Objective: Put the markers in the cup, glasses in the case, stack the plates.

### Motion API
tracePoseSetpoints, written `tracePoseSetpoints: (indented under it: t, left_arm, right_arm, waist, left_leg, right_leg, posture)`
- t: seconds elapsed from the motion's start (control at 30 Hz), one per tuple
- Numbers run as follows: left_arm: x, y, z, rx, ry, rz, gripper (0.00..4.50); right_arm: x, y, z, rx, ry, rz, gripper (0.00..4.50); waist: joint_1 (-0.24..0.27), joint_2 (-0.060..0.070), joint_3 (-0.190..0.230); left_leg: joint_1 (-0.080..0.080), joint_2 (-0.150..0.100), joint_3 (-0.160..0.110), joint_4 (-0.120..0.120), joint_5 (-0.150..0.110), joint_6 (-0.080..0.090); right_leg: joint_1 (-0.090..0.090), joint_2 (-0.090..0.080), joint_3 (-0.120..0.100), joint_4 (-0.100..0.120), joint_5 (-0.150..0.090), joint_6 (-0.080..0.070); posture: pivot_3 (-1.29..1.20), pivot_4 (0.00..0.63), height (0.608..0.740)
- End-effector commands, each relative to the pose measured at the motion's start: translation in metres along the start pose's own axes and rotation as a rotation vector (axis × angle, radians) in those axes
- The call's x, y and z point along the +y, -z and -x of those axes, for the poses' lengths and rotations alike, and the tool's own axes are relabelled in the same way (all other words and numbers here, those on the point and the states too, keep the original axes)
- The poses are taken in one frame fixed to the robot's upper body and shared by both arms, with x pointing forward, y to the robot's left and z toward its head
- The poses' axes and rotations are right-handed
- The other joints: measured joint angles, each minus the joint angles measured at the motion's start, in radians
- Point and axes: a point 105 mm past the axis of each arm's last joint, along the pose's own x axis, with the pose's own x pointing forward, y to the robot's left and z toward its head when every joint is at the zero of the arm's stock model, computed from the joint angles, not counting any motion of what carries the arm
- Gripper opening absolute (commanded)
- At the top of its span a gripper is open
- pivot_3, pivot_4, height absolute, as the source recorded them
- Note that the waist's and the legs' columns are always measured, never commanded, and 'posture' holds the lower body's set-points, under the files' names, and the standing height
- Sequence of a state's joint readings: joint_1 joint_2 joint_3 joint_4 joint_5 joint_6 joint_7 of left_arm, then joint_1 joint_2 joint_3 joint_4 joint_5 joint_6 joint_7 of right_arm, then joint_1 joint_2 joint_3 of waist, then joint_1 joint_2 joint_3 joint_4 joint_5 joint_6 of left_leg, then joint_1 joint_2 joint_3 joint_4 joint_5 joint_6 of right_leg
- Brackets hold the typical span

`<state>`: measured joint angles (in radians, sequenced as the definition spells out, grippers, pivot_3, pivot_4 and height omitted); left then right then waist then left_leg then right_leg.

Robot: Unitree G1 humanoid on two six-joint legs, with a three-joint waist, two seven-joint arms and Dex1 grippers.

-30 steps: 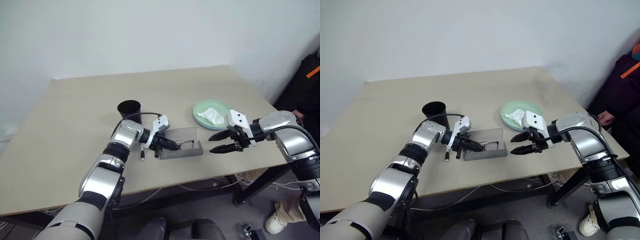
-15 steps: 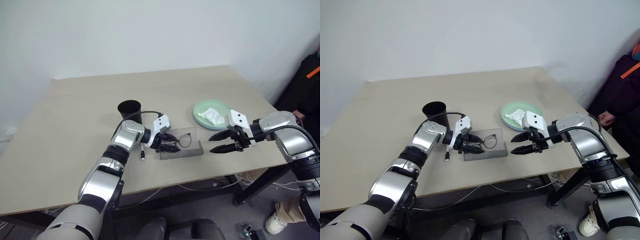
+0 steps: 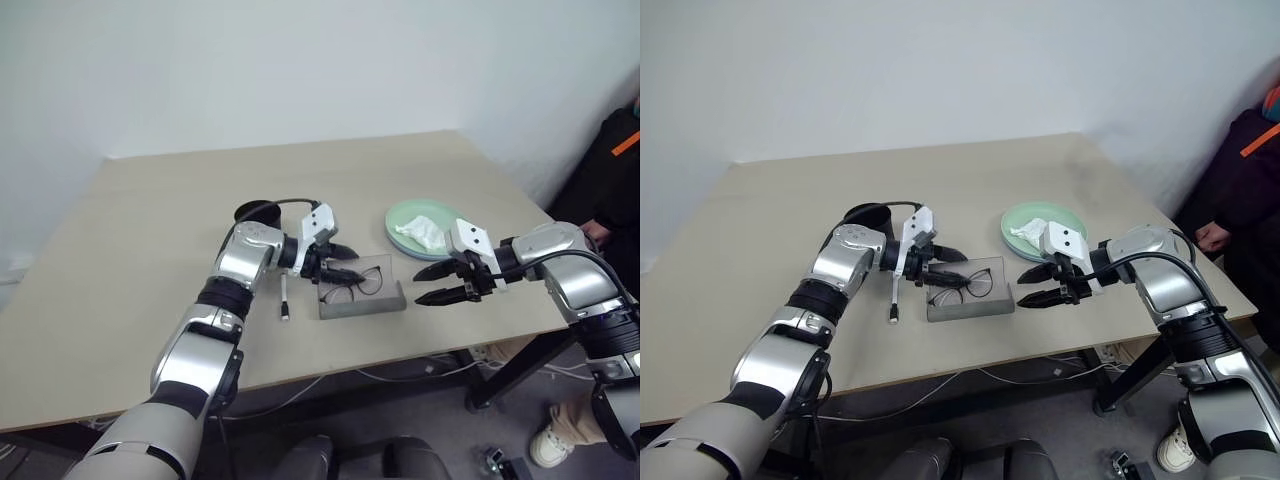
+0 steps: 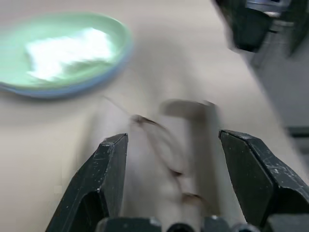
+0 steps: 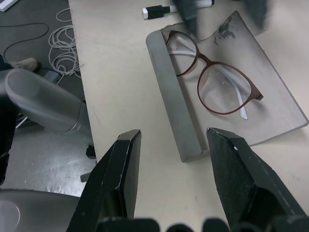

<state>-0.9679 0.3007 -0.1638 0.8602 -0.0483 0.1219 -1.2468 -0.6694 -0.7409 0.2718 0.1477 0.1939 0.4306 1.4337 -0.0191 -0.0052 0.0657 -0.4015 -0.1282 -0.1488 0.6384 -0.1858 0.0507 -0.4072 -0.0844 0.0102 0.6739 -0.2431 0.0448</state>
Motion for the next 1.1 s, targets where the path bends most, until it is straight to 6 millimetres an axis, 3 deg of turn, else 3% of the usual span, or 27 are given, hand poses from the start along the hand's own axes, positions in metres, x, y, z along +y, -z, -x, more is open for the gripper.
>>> tracePoseSetpoints:
  t: [0.03, 0.13, 0.27, 0.57, 1.1]
  left_arm:
    - [0.022, -0.019, 0.004, -0.034, -0.146, -0.097, 3.16]
    - [0.039, -0.008, 0.004, 0.03, -0.297, -0.134, 2.55]
    - [0.047, 0.009, 0.002, 0.107, -0.389, -0.149, 1.19]
    - [0.049, 0.025, -0.004, 0.193, -0.439, -0.181, 1.19]
    - [0.022, 0.02, -0.013, 0.201, -0.166, -0.202, 1.19]
  right_arm:
    - [-0.004, -0.013, 0.005, -0.011, 0.018, 0.053, 2.35]
    - [-0.004, -0.013, 0.005, -0.012, 0.02, 0.053, 2.35]
    - [-0.005, -0.014, 0.005, -0.015, 0.023, 0.054, 2.35]
    - [-0.003, -0.014, 0.004, -0.021, 0.023, 0.052, 2.35]
    - [-0.005, -0.014, 0.004, -0.019, 0.033, 0.057, 2.35]
  waist:
    - [0.0, 0.0, 0.0]
    - [-0.001, 0.0, 0.0]
    - [0.0, 0.0, 0.0]
    - [0.0, 0.0, 0.0]
    - [0.0, 0.0, 0.0]
  left_leg:
    - [0.0, 0.0, 0.0, 0.0, 0.0, 0.0]
    - [0.0, 0.0, 0.0, 0.0, 0.0, 0.0]
    - [0.0, 0.0, 0.0, 0.0, 0.0, 0.0]
    - [-0.001, -0.001, 0.0, 0.001, 0.0, 0.0]
    - [-0.001, -0.001, 0.0, 0.001, 0.0, 0.001]
  right_leg:
    - [0.0, 0.0, 0.0, 0.0, 0.0, 0.0]
    - [0.0, 0.0, 0.0, 0.0, 0.0, 0.0]
    - [0.0, 0.0, 0.0, 0.0, 0.0, 0.0]
    - [0.0, 0.0, 0.0, 0.0, 0.001, 0.001]
    - [0.0, 0.0, -0.001, 0.0, 0.001, 0.002]
  posture:
    - [0.0, 0.0, 0.74]
    - [0.0, 0.0, 0.74]
    - [0.0, 0.0, 0.74]
    - [0.0, 0.0, 0.74]
    - [0.0, 0.0, 0.74]
